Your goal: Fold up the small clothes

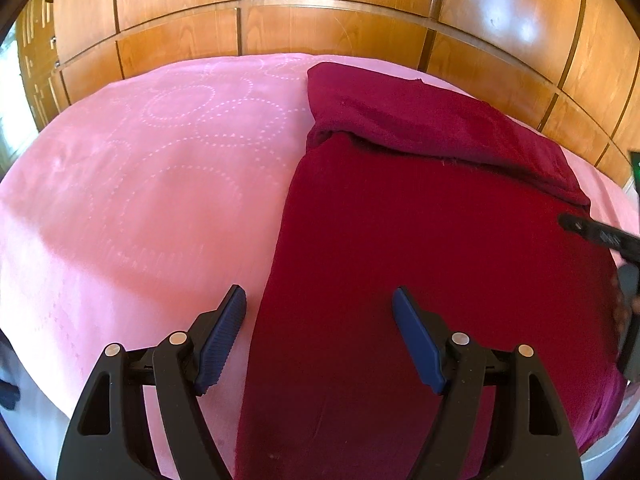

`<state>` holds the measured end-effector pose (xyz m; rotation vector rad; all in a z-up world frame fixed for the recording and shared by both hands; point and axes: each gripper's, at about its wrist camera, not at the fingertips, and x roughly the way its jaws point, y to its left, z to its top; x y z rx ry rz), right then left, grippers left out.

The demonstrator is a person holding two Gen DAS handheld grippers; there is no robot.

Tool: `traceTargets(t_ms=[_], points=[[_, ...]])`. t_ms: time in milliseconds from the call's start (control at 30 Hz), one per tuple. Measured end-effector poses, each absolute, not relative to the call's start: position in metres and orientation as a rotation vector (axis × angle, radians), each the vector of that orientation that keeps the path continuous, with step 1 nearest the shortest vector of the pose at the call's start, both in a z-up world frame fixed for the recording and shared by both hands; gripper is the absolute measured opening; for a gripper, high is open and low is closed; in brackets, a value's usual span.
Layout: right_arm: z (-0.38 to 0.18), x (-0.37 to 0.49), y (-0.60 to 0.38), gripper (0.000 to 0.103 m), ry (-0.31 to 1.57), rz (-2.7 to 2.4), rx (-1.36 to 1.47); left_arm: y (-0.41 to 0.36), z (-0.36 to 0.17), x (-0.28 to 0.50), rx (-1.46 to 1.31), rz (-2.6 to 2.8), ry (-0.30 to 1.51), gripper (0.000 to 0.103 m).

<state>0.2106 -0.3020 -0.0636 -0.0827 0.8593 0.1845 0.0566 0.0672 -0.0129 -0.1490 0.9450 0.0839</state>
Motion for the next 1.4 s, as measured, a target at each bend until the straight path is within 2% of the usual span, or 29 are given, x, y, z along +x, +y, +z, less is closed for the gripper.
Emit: traceTargets(t_ms=[267,400,767,800,867,933,967,1033,1067,1100,1133,1400], points=[[-0.061,0.147,-0.327,0.101,0.851,0.232,-0.069,0.067,-0.014,0.045,-0.116,0.084,0.939,0.075],[-0.069,0.120,-0.350,0.101,0.877,0.210,-0.011,0.069,-0.016,0.038,-0.110,0.092,0.943,0.083],[-0.074,0.066,-0.391,0.101,0.944,0.297,0.191,0.074,-0.013,0.015,-0.129,0.058,0.971,0.083],[-0.075,0.058,-0.392,0.098,0.961,0.317,0.204,0.076,-0.012,0.010,-0.132,0.046,0.979,0.080],[-0.079,0.048,-0.395,0.084,0.994,0.346,0.233,0.080,-0.012,0.001,-0.140,0.006,0.997,0.071],[-0.084,0.040,-0.400,0.064,1.026,0.364,0.275,0.083,-0.012,-0.009,-0.157,-0.063,1.019,0.061],[-0.087,0.037,-0.401,0.059,1.038,0.370,0.284,0.085,-0.015,-0.013,-0.175,-0.107,1.041,0.052],[-0.092,0.035,-0.403,0.042,1.062,0.378,0.289,0.086,-0.018,-0.019,-0.186,-0.149,1.056,0.043],[-0.094,0.035,-0.403,0.036,1.078,0.388,0.296,0.086,-0.018,-0.020,-0.179,-0.166,1.056,0.032],[-0.093,0.036,-0.403,0.023,1.086,0.400,0.299,0.085,-0.018,-0.022,-0.173,-0.194,1.062,0.018],[-0.091,0.036,-0.401,0.011,1.086,0.418,0.295,0.087,-0.016,-0.023,-0.178,-0.216,1.064,0.014],[-0.035,0.055,-0.391,0.010,0.940,0.580,0.362,0.110,0.018,-0.010,-0.437,-0.378,0.974,0.011]])
